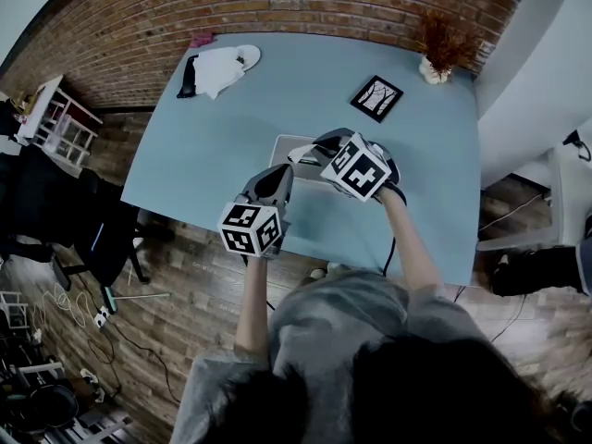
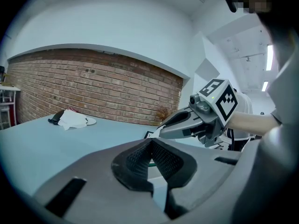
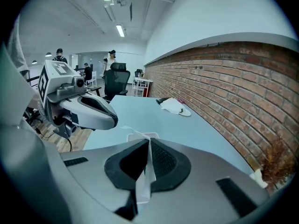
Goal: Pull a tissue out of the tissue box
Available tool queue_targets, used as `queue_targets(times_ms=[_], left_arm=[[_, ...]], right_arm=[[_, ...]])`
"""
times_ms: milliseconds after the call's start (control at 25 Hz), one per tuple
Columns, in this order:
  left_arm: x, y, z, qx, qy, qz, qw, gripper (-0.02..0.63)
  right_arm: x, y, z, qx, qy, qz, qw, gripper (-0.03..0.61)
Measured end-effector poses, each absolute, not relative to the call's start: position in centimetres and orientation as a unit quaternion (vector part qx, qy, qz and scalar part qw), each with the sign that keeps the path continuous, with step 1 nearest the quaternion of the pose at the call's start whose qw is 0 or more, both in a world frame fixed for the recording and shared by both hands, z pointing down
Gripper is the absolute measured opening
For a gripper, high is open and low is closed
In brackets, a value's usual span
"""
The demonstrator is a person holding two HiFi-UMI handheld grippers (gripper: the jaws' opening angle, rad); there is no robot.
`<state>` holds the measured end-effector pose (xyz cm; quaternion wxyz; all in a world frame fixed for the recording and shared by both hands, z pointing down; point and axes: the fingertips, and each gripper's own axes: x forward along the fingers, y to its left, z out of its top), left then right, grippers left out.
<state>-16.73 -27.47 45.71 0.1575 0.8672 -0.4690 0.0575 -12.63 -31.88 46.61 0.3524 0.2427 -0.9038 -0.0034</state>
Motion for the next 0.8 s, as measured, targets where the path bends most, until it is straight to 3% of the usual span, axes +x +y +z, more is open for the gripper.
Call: queue_targets(times_ms=[800], left_arm=[[-15.3,-25.7,43.1,0.885,-0.452,0.034,0.107,0.003]], right_arm=[[-9.5,-31.0,42.9,0.296,-0.918,0.009,0.264,0.002]])
